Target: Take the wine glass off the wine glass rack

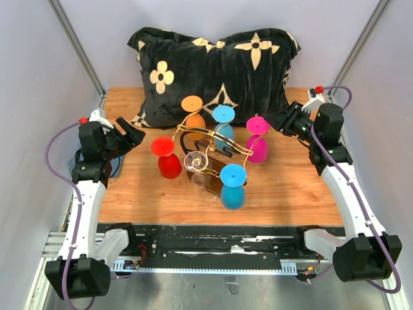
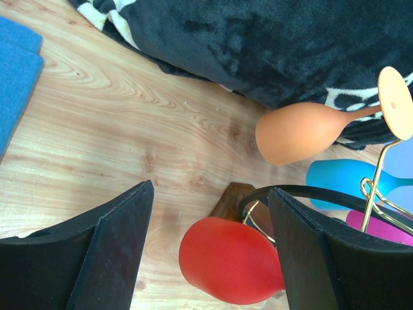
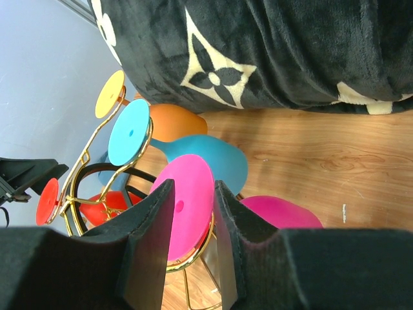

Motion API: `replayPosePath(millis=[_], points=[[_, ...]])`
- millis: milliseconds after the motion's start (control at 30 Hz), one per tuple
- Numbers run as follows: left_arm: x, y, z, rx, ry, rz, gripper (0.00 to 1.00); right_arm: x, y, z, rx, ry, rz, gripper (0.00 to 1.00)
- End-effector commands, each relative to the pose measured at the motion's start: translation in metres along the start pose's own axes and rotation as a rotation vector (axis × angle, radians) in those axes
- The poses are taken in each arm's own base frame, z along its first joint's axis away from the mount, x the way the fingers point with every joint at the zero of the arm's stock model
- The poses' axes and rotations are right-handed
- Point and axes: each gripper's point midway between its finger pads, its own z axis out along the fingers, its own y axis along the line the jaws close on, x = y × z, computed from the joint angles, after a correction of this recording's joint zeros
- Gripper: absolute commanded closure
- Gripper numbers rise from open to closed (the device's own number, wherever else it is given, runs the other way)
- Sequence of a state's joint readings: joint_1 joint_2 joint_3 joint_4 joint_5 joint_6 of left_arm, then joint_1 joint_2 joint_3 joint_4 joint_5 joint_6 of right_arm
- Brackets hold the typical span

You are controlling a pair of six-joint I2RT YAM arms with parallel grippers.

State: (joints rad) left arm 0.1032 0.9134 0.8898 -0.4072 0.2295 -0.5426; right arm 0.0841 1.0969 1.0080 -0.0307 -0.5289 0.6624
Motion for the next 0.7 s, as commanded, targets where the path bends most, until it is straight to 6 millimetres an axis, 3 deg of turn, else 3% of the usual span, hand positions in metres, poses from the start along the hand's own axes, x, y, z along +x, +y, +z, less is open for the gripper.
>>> replayPosePath(millis=[0,667], points=[[0.002,-0.003,-0.003,0.015,0.002,0.008,0.22,-0.014,0.009,-0.004,-0.012,-0.029,-0.035,0.68],[0.012,0.005,0.002,0.001,0.027,0.003,0.21,0.007,0.01,0.001,-0.045,0.052,0.005,0.72]])
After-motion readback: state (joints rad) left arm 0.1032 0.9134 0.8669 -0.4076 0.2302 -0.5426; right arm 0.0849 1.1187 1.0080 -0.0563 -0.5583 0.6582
